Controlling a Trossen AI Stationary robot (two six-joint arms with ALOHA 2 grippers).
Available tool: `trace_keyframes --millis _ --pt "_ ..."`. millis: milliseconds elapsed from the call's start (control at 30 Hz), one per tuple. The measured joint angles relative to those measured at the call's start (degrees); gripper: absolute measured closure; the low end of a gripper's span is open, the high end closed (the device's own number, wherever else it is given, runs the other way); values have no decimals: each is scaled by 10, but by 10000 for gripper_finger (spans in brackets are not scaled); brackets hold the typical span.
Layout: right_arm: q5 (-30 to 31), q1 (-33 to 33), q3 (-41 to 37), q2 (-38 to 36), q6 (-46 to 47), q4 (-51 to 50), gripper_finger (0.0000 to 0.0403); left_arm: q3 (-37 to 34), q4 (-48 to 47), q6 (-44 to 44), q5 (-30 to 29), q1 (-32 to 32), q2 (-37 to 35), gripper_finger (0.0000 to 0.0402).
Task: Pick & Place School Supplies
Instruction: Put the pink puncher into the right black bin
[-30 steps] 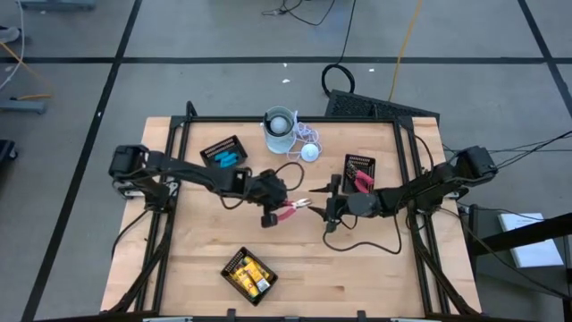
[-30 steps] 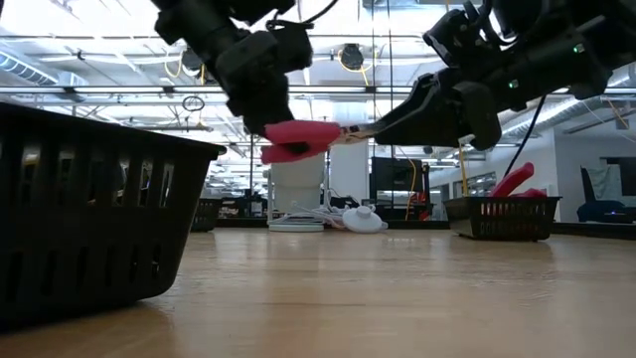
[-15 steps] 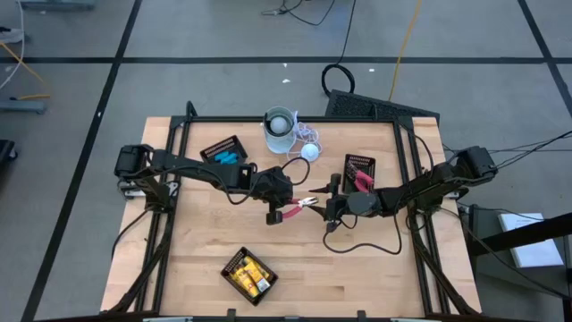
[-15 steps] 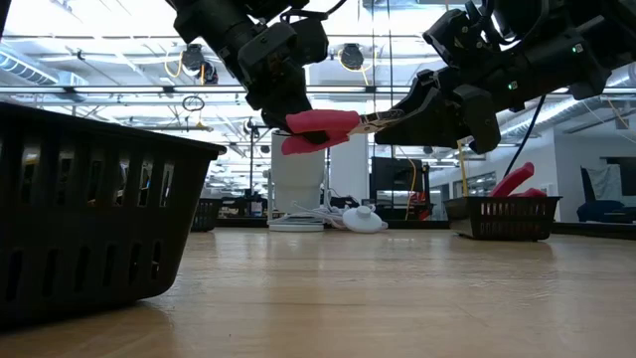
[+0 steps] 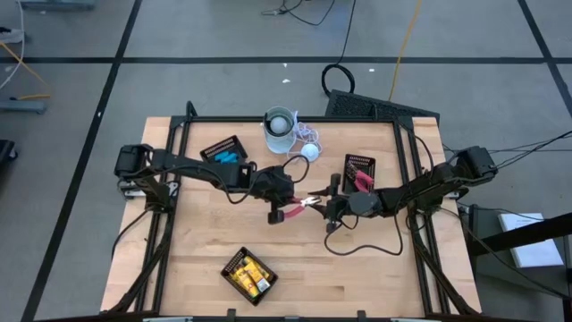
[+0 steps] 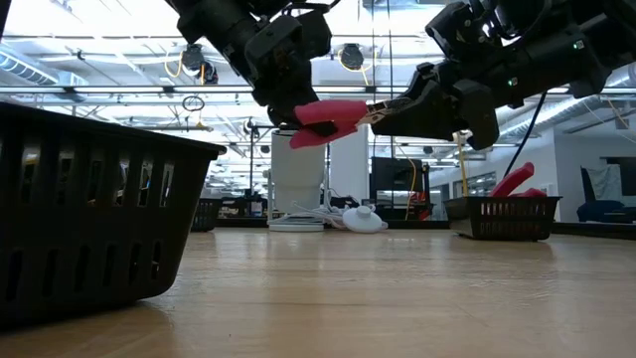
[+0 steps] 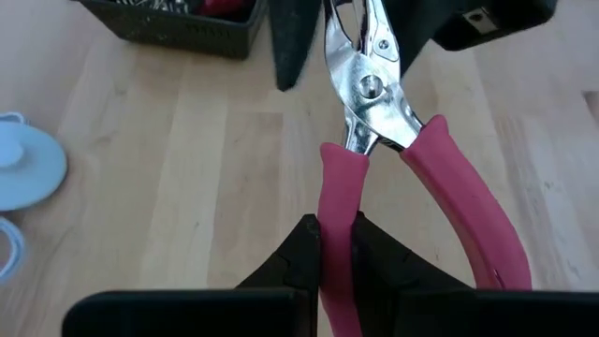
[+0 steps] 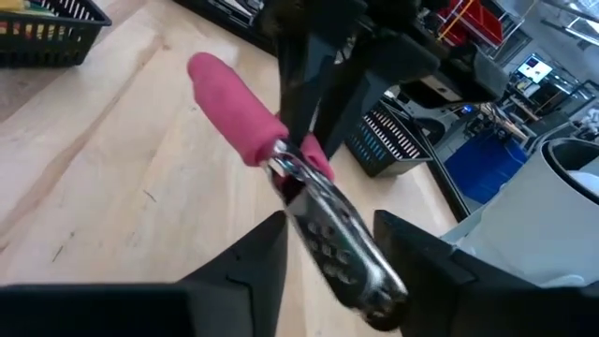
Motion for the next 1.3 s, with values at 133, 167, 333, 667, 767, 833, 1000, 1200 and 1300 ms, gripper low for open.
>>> trace_keyframes --millis 133,167,333,667,767,833,1000,1200,1300 --pt "4 0 0 0 -6 0 289 0 11 2 10 1 0 368" --pt "5 0 0 0 -9 0 302 0 13 3 10 1 0 368" --pt "-4 1 -2 0 -40 -6 379 0 12 7 25 3 0 368" --pt "38 11 -3 1 -61 15 387 0 16 19 24 4 -2 368" --pt "65 17 -3 1 -62 16 387 0 16 23 22 4 -2 368" --pt "78 17 -3 1 -56 14 387 1 16 24 19 4 -2 368" --pt "138 17 -2 1 -40 6 387 1 14 25 -10 5 -5 368" --pt "203 23 2 -2 -24 16 398 -1 -25 20 -32 18 -30 301" --pt "204 28 2 -1 -28 7 398 -1 -45 21 -44 22 -46 289"
